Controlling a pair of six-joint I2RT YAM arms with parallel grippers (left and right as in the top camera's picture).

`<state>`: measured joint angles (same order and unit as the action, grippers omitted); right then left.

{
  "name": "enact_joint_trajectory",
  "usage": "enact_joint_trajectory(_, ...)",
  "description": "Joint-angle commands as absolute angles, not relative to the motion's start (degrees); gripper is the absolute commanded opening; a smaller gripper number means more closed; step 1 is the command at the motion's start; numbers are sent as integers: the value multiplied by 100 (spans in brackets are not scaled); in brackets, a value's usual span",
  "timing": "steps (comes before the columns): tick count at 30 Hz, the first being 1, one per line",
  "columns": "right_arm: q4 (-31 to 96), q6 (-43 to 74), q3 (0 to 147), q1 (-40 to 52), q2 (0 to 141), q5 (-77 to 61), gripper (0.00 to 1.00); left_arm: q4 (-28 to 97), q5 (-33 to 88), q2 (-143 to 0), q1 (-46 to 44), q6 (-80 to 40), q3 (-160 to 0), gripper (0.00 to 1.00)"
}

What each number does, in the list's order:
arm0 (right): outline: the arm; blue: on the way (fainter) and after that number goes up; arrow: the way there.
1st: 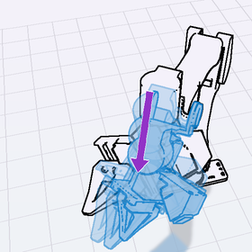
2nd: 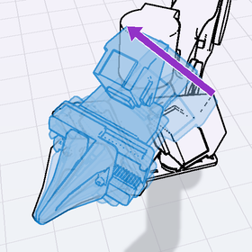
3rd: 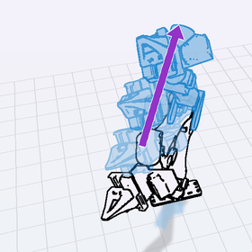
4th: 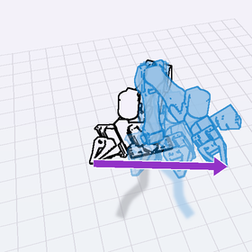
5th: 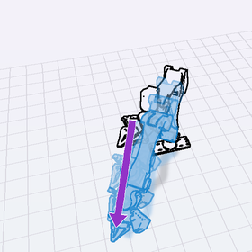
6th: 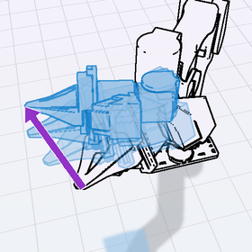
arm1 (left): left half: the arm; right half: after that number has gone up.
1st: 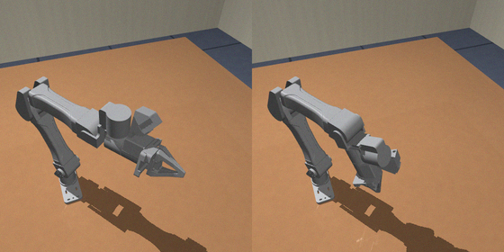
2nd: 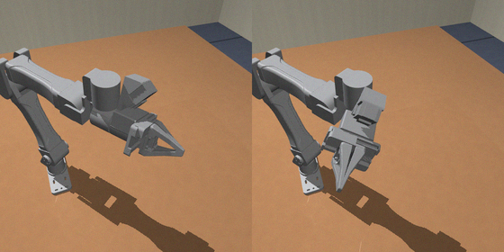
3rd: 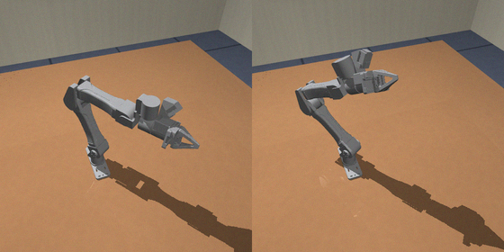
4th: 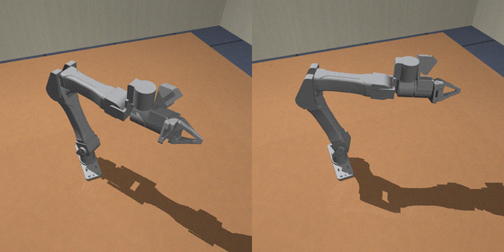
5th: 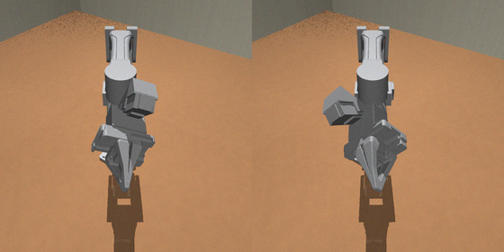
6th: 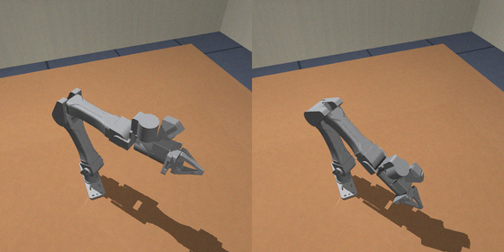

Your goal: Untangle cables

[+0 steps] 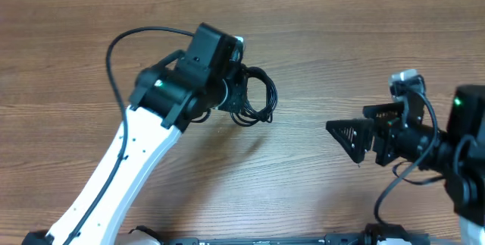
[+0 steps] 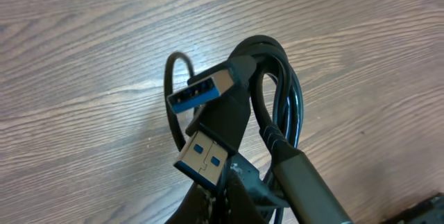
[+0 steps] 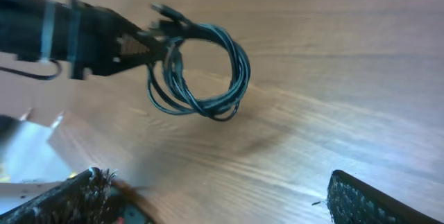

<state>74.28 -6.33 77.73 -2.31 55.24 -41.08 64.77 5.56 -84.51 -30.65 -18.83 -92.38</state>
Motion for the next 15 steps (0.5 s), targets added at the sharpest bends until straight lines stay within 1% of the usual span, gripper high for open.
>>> enact_joint_trajectory(1, 7478, -781, 7708, -200, 5804, -4663, 100, 6440, 1028, -8064, -3076, -1688, -9557, 4)
enact_joint_trajectory(5, 7797, -2167, 7708, 276, 6163, -5245, 100, 6453, 1210, -7891, -3076, -2047, -9592, 4)
enact_joint_trajectory(9, 7992, -3173, 7708, 1009, 6512, -5242, 100, 6451, 1321, -7828, -3076, -2438, -9592, 4)
enact_joint_trajectory(10, 7972, -3363, 7708, 1197, 6608, -5203, 98, 6451, 1431, -7828, -3076, -2473, -9592, 4)
enact_joint_trajectory(12, 7894, -3697, 7708, 1485, 6768, -5098, 90, 6460, 1638, -7830, -3076, -2493, -9592, 4)
enact_joint_trajectory(13, 7824, -3806, 7708, 1625, 6855, -5026, 88, 6471, 1739, -7828, -3076, -2493, -9592, 4)
enact_joint_trajectory(15, 7640, -3802, 7708, 1806, 6991, -4904, 87, 6506, 1811, -7828, -3076, -2521, -9592, 4)
